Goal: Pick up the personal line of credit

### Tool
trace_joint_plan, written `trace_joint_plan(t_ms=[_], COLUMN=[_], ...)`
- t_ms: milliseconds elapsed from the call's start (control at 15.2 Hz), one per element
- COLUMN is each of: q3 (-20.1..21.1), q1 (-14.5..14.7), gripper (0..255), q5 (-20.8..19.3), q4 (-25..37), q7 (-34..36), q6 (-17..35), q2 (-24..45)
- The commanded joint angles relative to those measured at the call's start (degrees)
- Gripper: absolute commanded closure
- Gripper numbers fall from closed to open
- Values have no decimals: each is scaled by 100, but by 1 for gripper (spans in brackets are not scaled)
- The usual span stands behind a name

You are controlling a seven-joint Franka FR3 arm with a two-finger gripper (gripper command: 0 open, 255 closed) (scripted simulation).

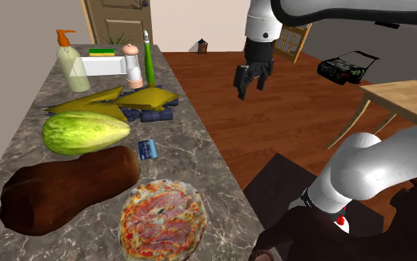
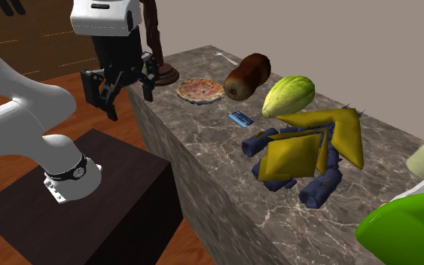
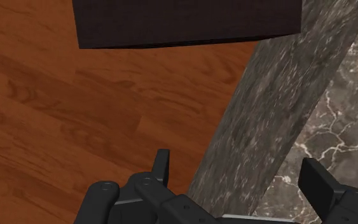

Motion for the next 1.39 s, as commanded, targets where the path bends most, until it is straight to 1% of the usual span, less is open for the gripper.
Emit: trace_joint_plan(t_ms=[0,396,726,1056,1320], q3=[185,638,930,1127,1217], q1=[28,107,218,404,612], gripper=[0,0,0,0,0], q5=[200,667,956,1167,1304], q4=[195,948,1724,2653,3533], q7=[347,1292,2061,2801,3360], q6=[-21,-46,-55,-86,-154], q2=[377,1620,2743,3931,4927])
